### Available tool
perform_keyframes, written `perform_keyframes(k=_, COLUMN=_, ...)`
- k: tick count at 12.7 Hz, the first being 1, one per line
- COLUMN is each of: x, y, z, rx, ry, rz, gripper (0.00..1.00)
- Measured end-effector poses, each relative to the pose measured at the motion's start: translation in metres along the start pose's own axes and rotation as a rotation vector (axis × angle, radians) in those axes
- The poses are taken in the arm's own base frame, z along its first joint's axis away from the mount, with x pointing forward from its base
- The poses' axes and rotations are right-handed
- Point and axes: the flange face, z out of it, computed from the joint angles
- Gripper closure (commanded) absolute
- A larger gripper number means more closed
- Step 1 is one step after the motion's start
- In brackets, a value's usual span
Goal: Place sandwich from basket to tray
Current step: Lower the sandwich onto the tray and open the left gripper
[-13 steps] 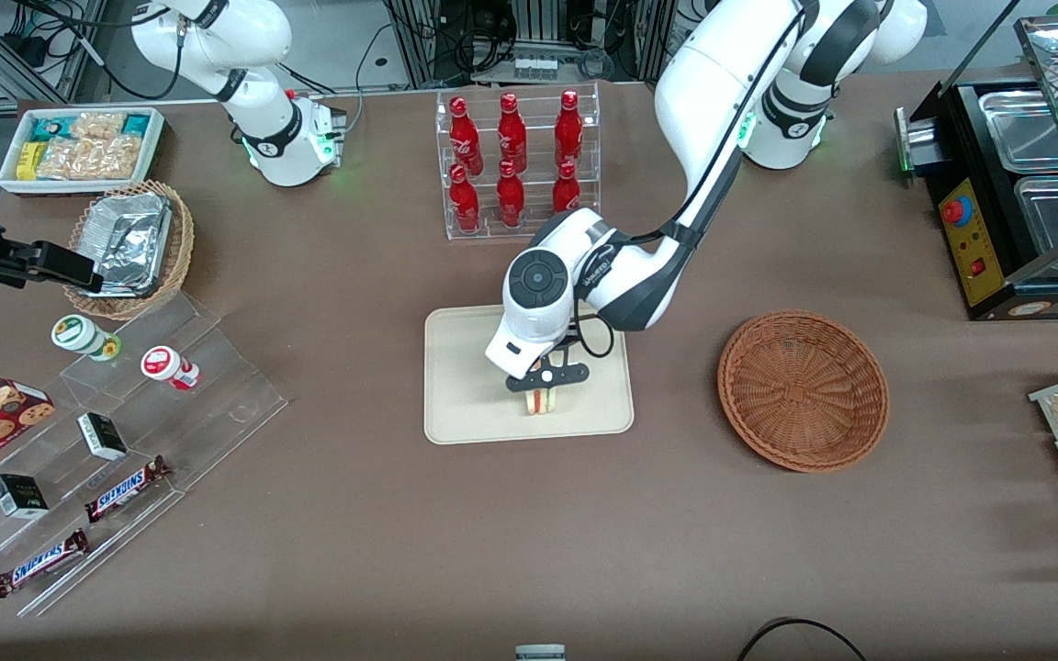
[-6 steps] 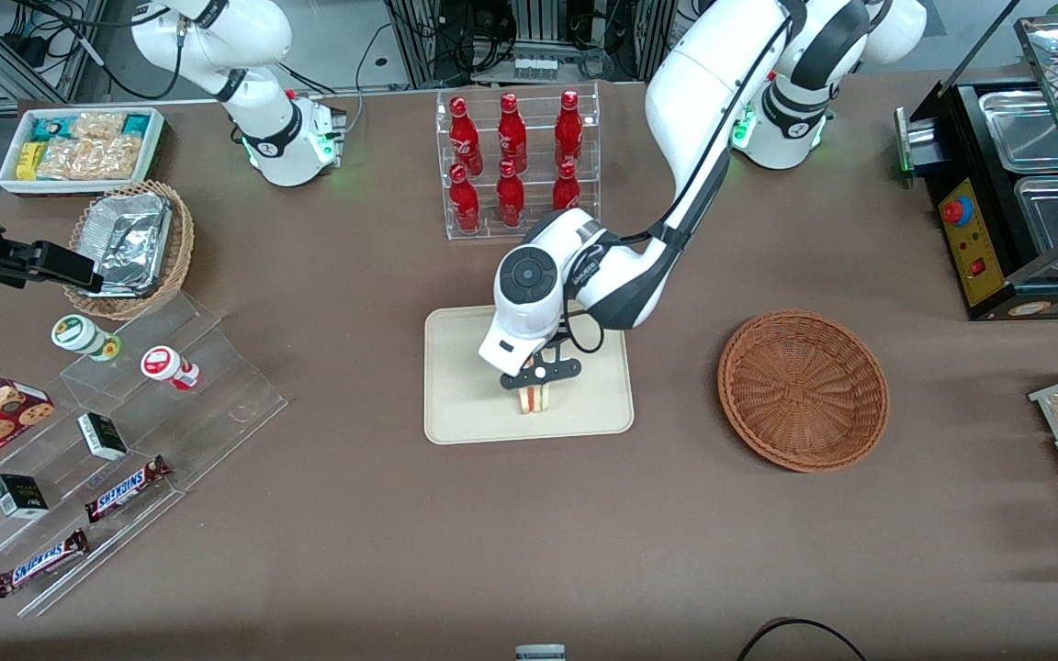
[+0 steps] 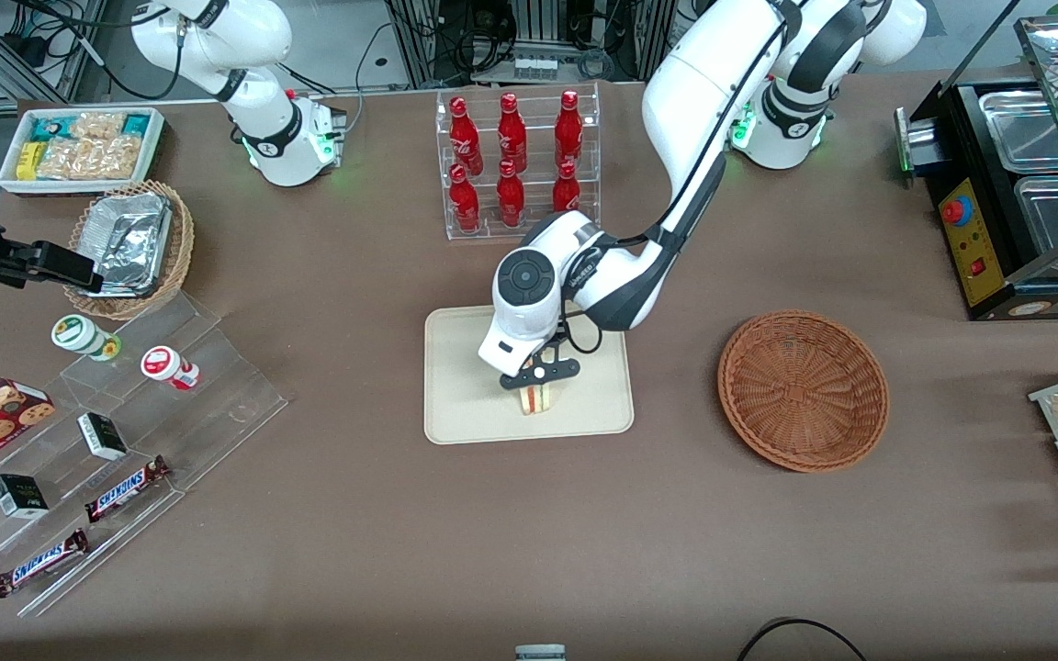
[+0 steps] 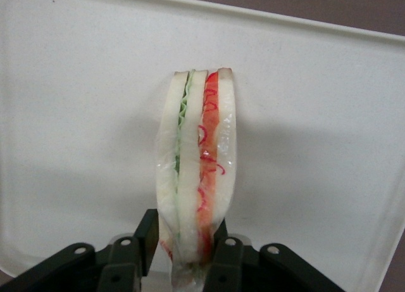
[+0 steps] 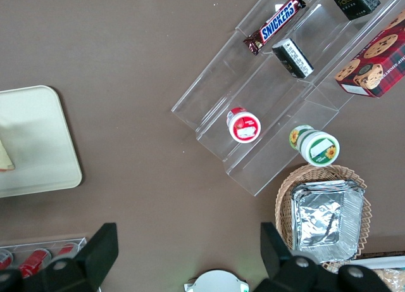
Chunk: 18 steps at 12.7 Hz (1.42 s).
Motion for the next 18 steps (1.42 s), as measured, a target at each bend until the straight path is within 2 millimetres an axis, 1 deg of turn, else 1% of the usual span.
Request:
perform_keyframes(k=4, x=0.001, y=0.0, z=0.001, rx=0.0, ry=0.001, rz=-0.001, gripper=0.0)
perform_keyframes(k=10, x=0.004, y=0.005, z=-0.014, rx=-0.026, ry=0.018, rz=-0.001, gripper=0.0)
perform_keyframes(k=13, x=0.005, y=0.008, z=-0.036, rx=-0.046, ry=0.034, rz=-0.001, gripper=0.0)
perform_keyframes(k=18, x=0.0, y=0.002, z=-0.093, rx=-0.052, ry=0.05, rz=0.007, gripper=0.0)
